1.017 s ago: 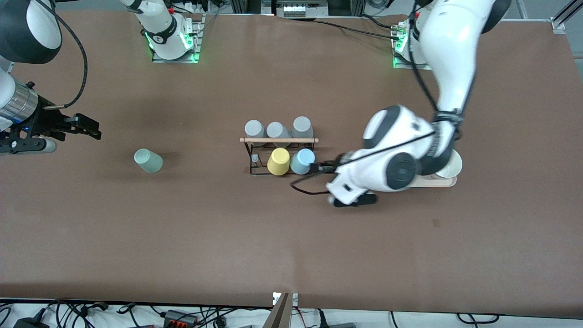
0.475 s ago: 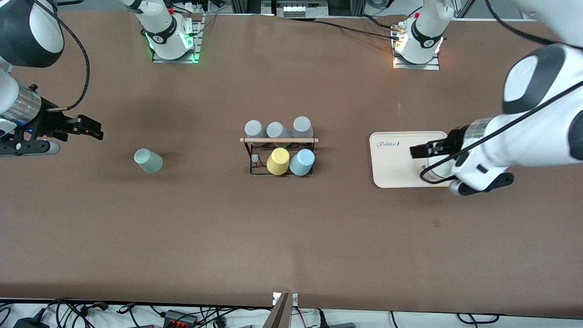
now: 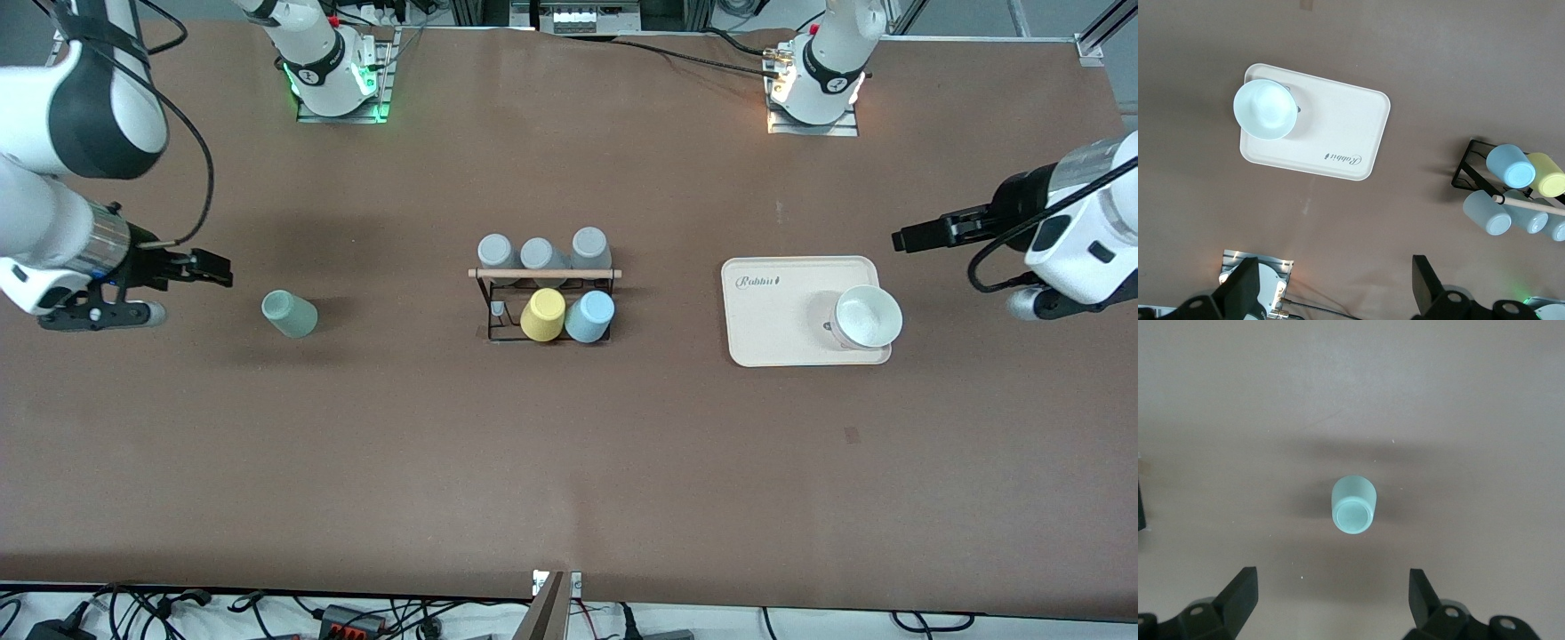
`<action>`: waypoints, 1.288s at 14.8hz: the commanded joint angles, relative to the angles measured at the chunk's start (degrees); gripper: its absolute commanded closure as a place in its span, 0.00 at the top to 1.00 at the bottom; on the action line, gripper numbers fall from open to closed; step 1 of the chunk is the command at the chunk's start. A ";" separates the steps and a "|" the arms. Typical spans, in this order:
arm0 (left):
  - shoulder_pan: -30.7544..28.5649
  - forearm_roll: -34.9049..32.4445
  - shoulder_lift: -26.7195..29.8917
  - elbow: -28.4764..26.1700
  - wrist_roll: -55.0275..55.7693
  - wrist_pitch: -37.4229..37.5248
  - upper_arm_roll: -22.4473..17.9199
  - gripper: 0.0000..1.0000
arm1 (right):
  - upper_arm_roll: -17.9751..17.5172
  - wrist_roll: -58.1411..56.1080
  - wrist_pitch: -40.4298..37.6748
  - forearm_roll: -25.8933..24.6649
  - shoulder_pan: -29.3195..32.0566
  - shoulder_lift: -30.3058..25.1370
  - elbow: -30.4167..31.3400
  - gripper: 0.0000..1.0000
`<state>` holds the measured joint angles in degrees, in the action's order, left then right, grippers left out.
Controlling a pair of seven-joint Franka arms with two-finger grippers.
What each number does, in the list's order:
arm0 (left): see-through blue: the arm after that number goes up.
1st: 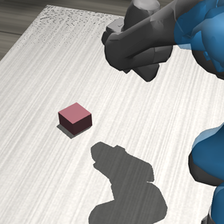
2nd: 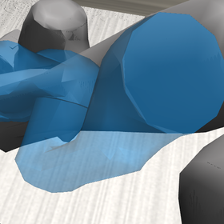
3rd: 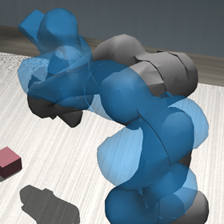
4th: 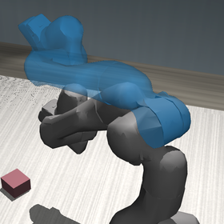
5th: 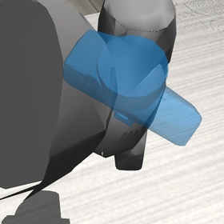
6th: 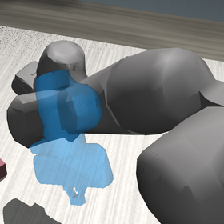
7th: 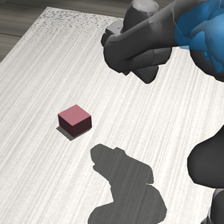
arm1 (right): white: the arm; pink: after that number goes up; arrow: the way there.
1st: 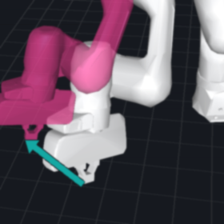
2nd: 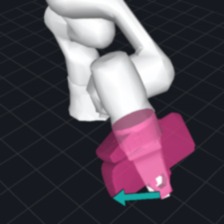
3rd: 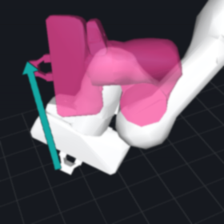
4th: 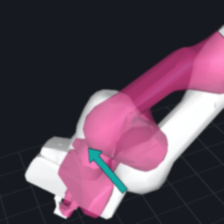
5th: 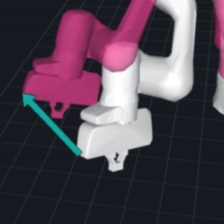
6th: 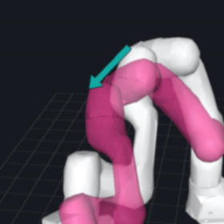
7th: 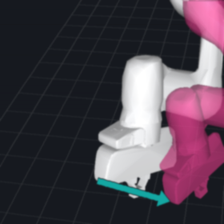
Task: Hang scattered cups on rack with three cups
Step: 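Grasp the pale teal cup with the right gripper and lift it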
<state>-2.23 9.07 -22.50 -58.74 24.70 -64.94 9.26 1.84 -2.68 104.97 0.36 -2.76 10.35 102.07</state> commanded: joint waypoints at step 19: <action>-0.67 -5.25 18.19 -27.57 -9.95 -15.92 3.40 1.00 | -0.17 9.45 28.01 -3.00 1.44 10.39 19.05 1.00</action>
<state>-2.42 0.28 -3.19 -88.31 14.45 -82.27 12.88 2.04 6.72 132.21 -2.36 -2.36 20.94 120.31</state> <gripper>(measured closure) 0.000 0.000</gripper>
